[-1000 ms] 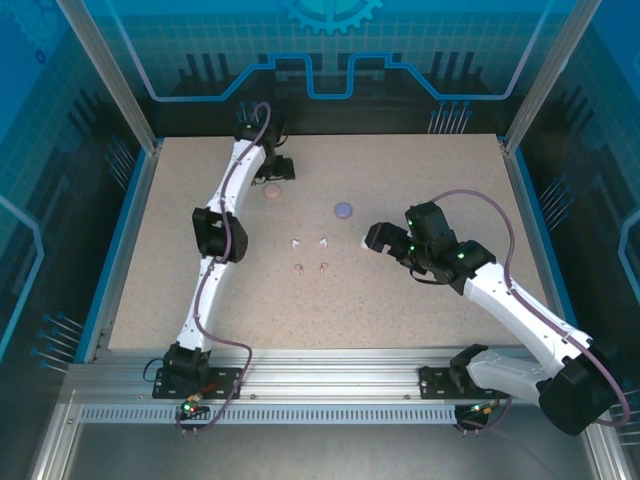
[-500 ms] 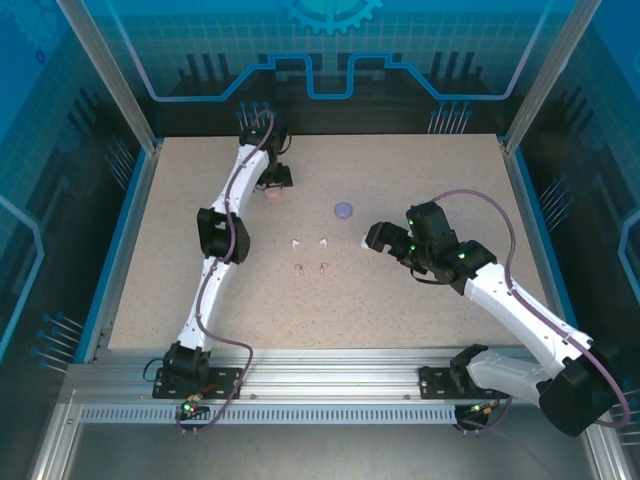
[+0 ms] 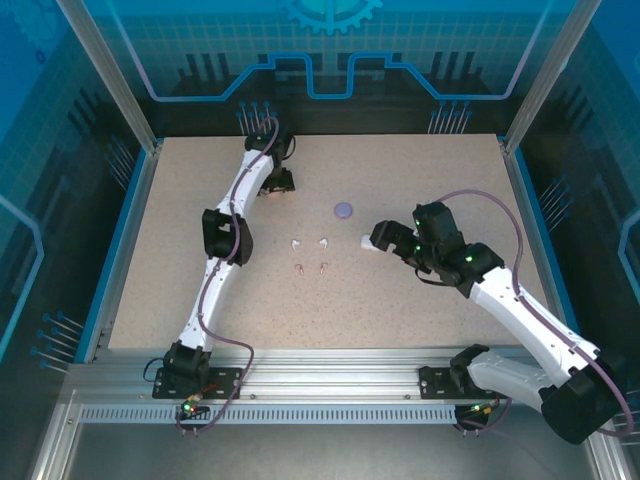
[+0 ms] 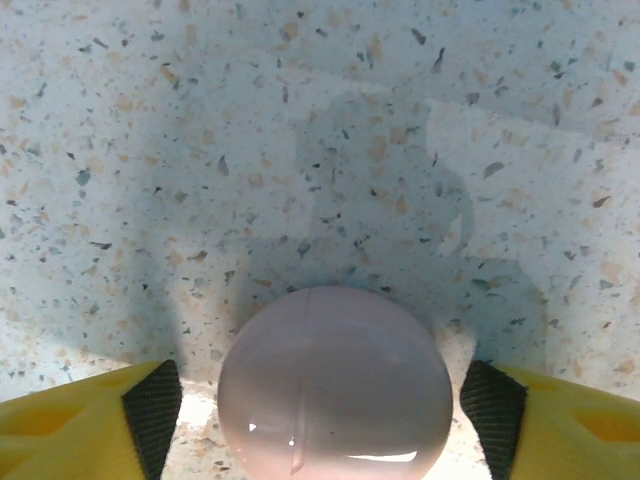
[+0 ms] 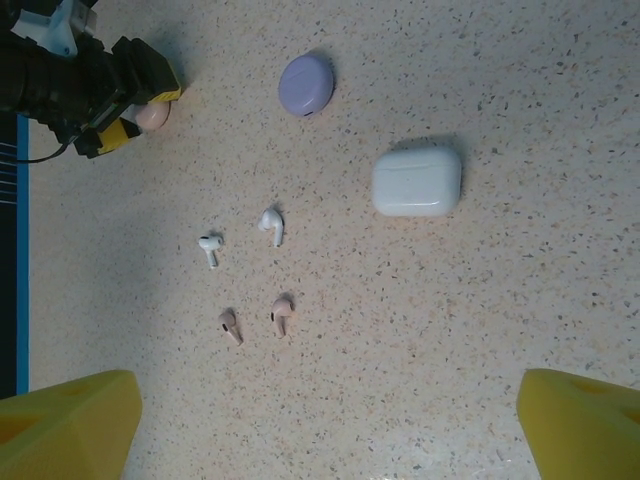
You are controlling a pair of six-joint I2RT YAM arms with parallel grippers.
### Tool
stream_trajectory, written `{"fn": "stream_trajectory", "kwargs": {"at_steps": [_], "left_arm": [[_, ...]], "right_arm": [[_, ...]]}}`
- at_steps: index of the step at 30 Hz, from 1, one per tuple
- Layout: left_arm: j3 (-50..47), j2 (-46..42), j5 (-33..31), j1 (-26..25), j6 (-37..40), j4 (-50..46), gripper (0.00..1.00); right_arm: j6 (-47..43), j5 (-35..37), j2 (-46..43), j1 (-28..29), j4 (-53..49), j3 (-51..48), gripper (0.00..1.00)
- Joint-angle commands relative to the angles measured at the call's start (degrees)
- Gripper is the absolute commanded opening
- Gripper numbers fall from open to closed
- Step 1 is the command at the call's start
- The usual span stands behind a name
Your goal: Insert the wireless bluetooth earbuds into the charging case
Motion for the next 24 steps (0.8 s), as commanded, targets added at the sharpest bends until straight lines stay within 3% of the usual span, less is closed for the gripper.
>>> {"fn": "stream_trajectory", "kwargs": {"at_steps": [1,13,18,24], "left_arm": [[1.2,1.5,0.0,-0.2,-0.9,2.0,0.73],[1.3,2.8,3.4,-0.2,0.5,3.3,0.48],[2.2,0.1,3.5,-0.8,2.9,3.5,0.30],[5.6,-4.3,2.1,-3.9,6.5,0.8,0.24]], "right_arm": [[-1.0,0.5,-1.7,-1.0,-2.4,0.6,0.97],[-0.7,1.4,-3.7,-1.2,-4.0,0.5,0.97],[-0.9,1.5,-3.8,-1.3,-4.1,0.6,0.97],[-1.6,2.1,-3.8,-1.5,-4.2,0.6,0.97]]}}
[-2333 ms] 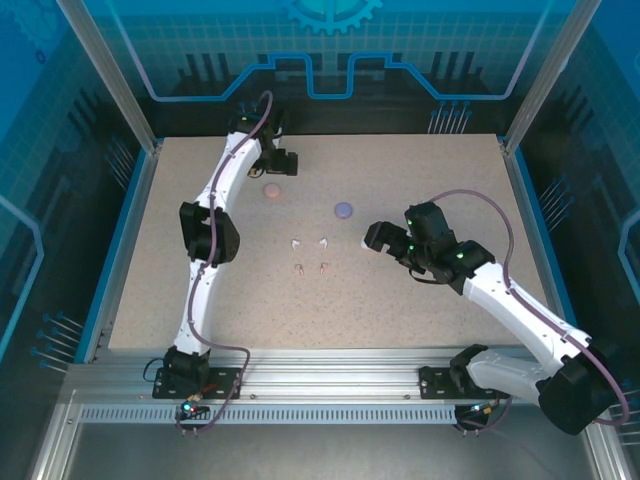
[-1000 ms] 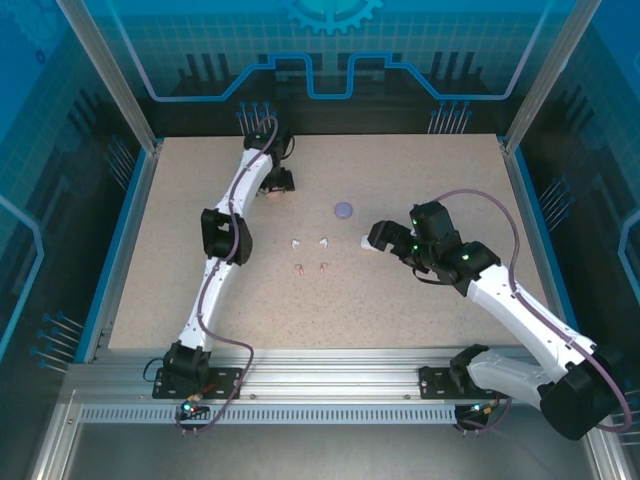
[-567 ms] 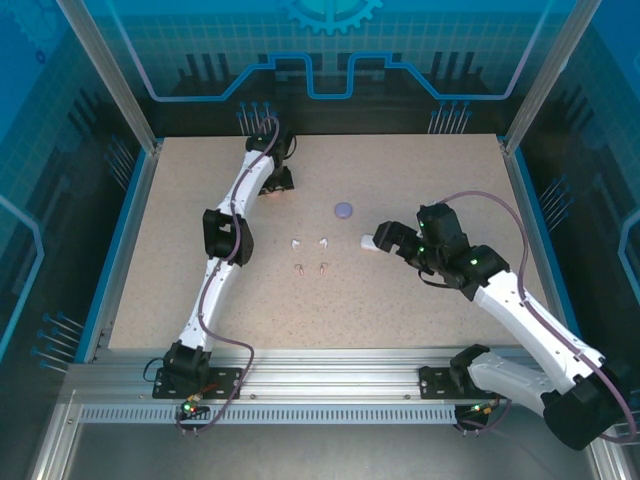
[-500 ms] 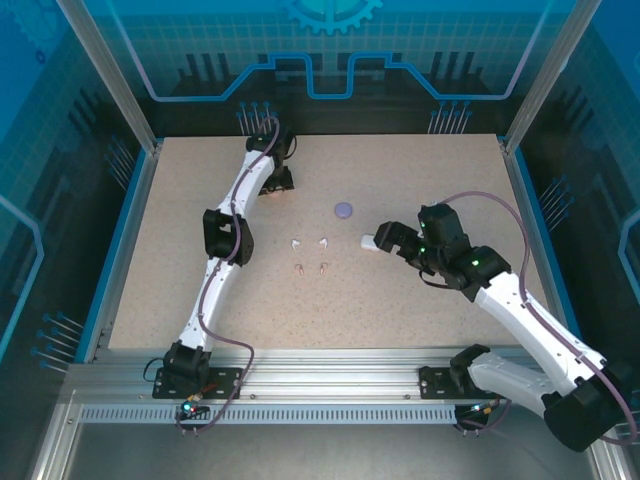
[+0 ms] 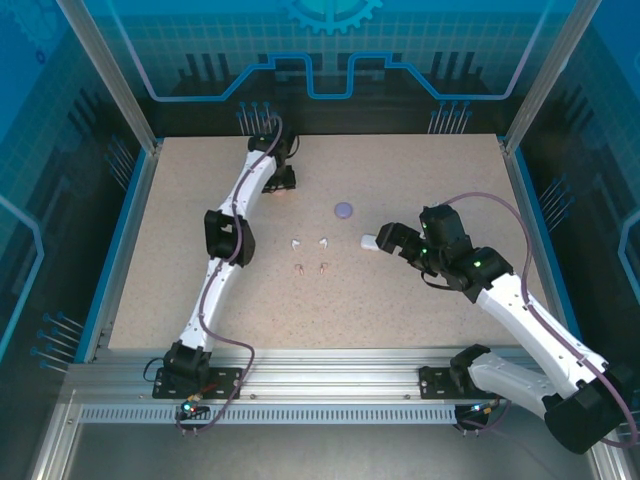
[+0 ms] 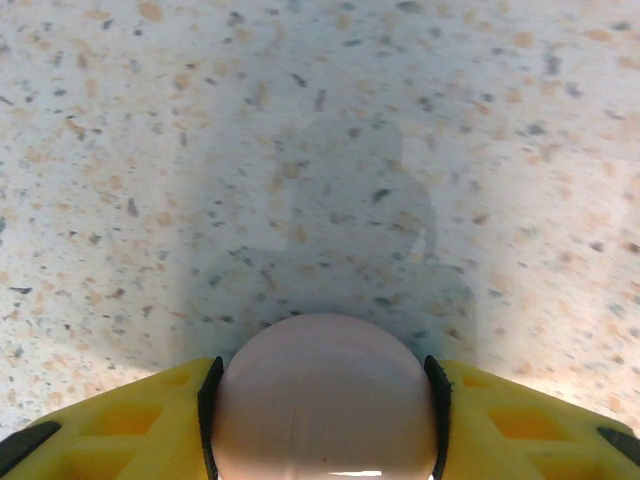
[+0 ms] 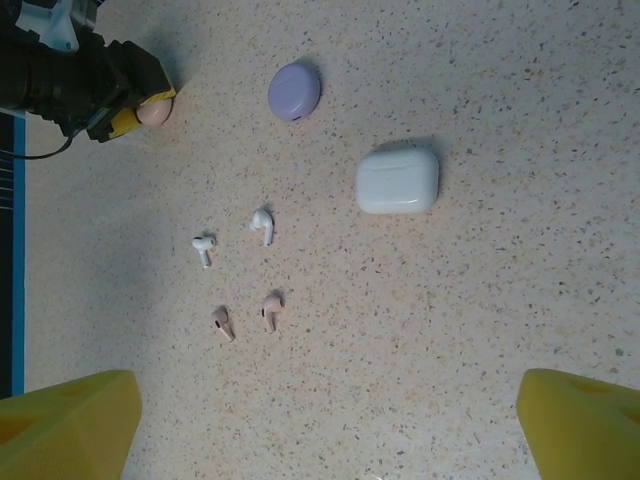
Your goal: Insert the wireless bluetooth earbuds into the charging case
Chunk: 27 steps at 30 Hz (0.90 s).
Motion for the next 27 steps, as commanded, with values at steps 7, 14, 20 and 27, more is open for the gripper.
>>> {"fn": "stream_trajectory", "kwargs": {"at_steps": [7,14,20,27], "left_arm": [[5.2,-10.5,-2.2,-7.4,3.0,-7.5,0.20],[3.9,-15.1,-4.7,-14.9,2.7,-11.5,0.17],[2.7,-15.2,-6.8,-23.7,2.0,-14.0,0.17],[11.7,-7.7,-8.6,-32.4,-2.3,-19.1,0.22]], "right_arm": [[-1.6,1.7,-1.3,-1.1,-1.2,0.3,0.97],[-1.9,2.5,-3.8,-2.0,-2.0,-0.3,0.98],[-2.7,2.5,-6.7,-3.9,-3.6,-2.1,0.98],[-3.6,1.3,-10.3,-7.1,-5.2,-3.7,0.98]]}}
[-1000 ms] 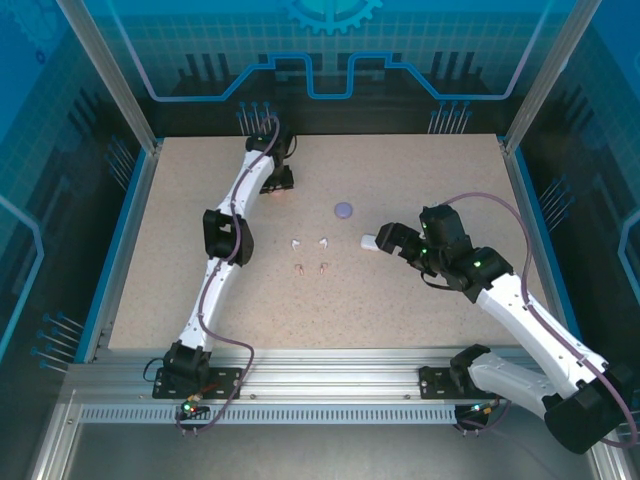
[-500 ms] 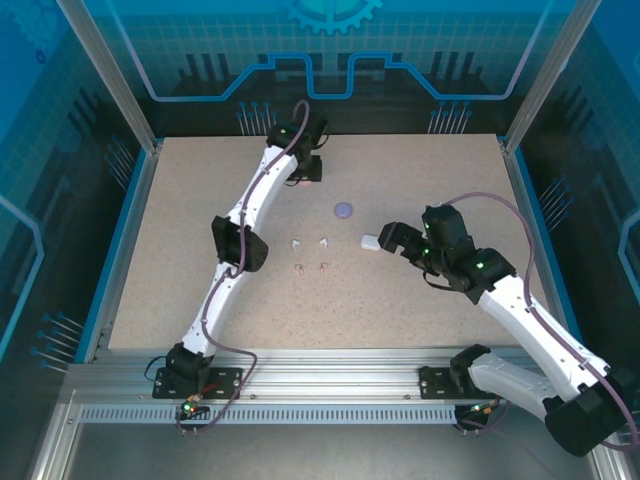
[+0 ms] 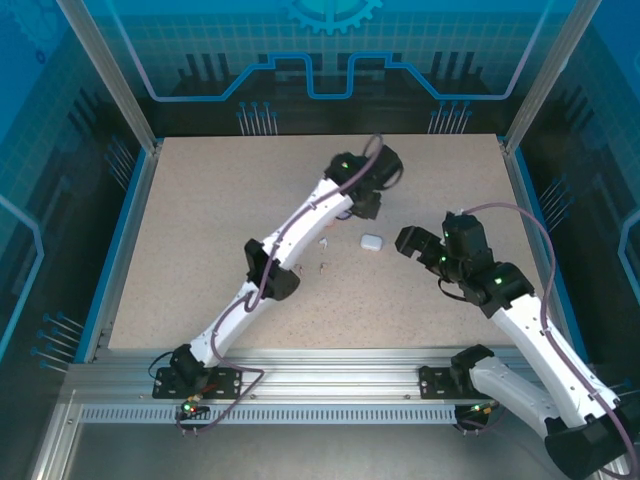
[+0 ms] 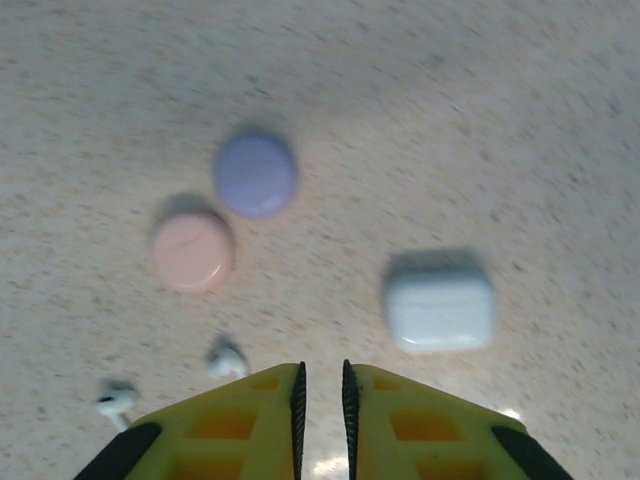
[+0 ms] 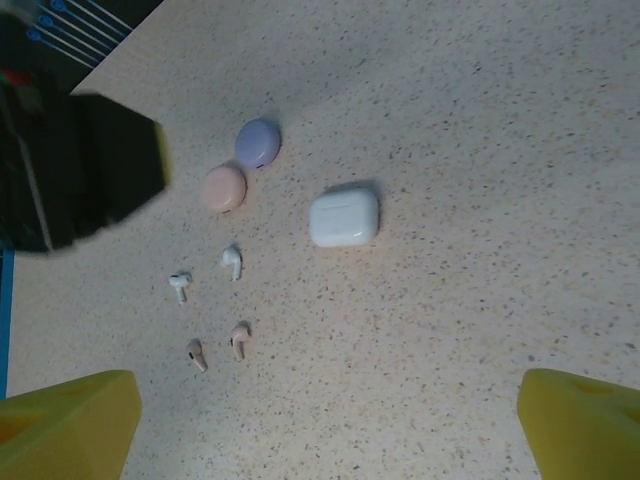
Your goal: Insert the wireless bluetooth earbuds into the charging case
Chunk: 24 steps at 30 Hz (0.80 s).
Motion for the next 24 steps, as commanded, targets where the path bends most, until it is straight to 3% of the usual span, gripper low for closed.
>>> {"fn": "stream_trajectory", "kwargs": {"at_steps": [1,7,11,14,18,21,24], "left_arm": [[3.9,2.7,-1.8,-1.2,-3.0,-4.0,0.23],[4.0,-3.3,-4.2,1.0,-1.7,-0.9,0.54],[3.9,-8.4,-6.4,3.0,4.7,2.7,0.84],[3.9,-12.0,-8.9,4.5,9.7,5.2,0.98],[0.9,-17.9,-4.8,7.8,10.2,5.2,0.99],[-10.9,-25.5,-2.4,9.5,11.1,5.8,0.99],[-23.8,-33.4,-4.0,10.7,13.7,5.3,0.99]], "right_arm": [[-1.6,-0.9,-1.5,-1.8,-2.3,-0.8,0.98],[-2.5,-1.6,-3.7,-2.3,-3.7,-1.3,0.98],[-2.5,-2.1,-3.3,-2.4,-3.4,-1.7,0.98],[-2.9,-2.3,-2.8,-2.4,-3.2,-1.6,0.98],[-3.3,-2.5,-1.4,-2.4,-3.6,-1.0,0.98],[-3.2,-2.4,-1.3,-2.4,-3.0,-1.1,0.97],[-3.1,-2.5,-0.7,-2.4,-2.1,-1.5,0.97]]}}
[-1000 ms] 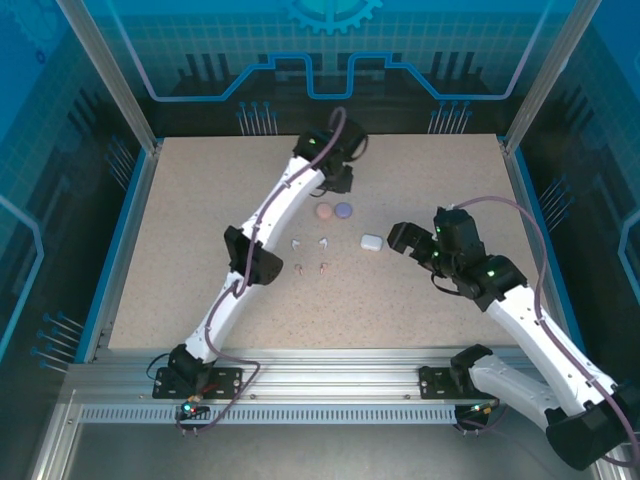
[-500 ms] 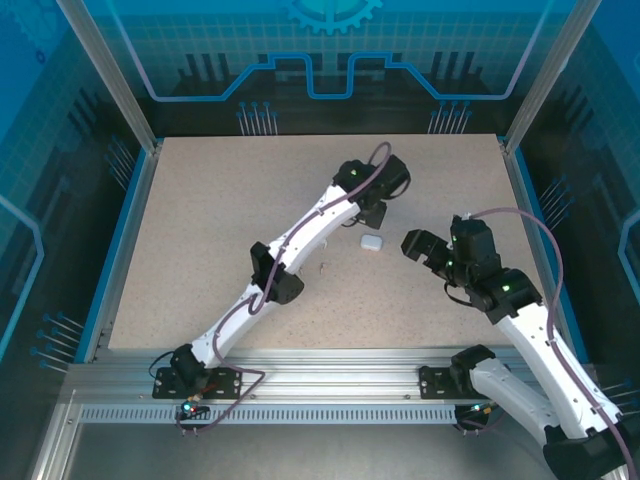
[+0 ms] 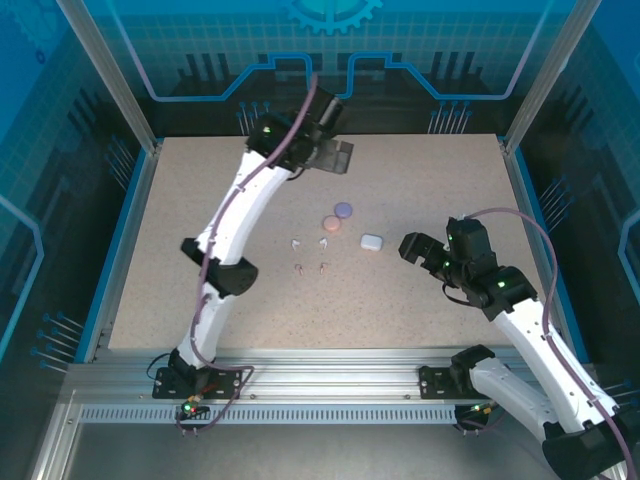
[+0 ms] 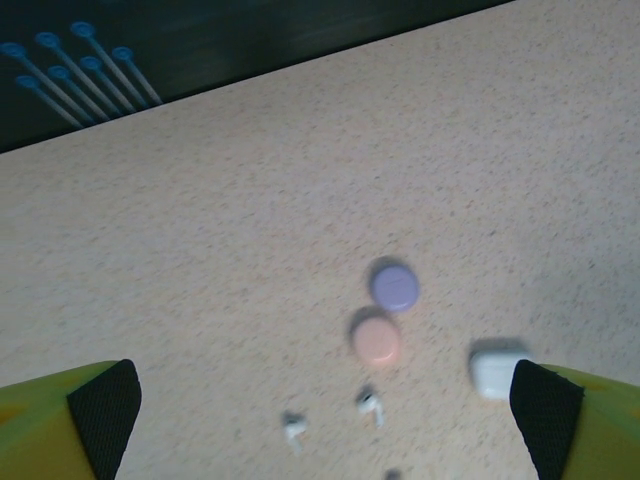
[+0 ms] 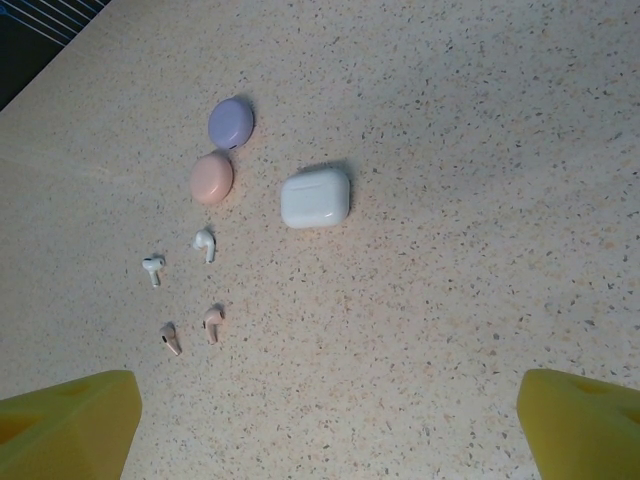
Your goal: Insert the wireless bluetooth earbuds into the charging case
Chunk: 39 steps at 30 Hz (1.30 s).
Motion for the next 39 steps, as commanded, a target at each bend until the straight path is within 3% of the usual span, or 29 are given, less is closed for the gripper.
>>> {"fn": "stream_trajectory", "kwargs": {"at_steps": [1,3,10,20,27,39], "left_arm": [[-12.3,-7.9,0.3,1.7,4.6,-0.3,0.99],[-24.0,-15.9,3.4,4.2,5.3,4.4,0.99],[-51.8,-36.3,14.3,12.3,3.6,13.4,0.99],[-81.6,-52.1,25.5,22.6,-7.5,30.9,0.99],[-91.6,-56.7,33.2,32.7,-14.3,40.9,0.99],[-96.4,-58.0,36.1,35.5,-14.8,45.0,0.99]], "right_arm": [[-1.0,-0.8,0.9,-0.8,0.9,-0.6,0.97],[-1.0,-1.1,2.5,-0.6,2.4,-1.0,0.97],[0.2,-1.7,13.7,1.5,6.6,2.5,0.96],[3.1,2.9,43.9,10.4,-0.6,28.6,0.93],[10.1,6.6,65.5,14.3,-10.6,49.5,0.90],[14.5,16.6,92.2,18.2,-30.1,83.1,0.88]]}}
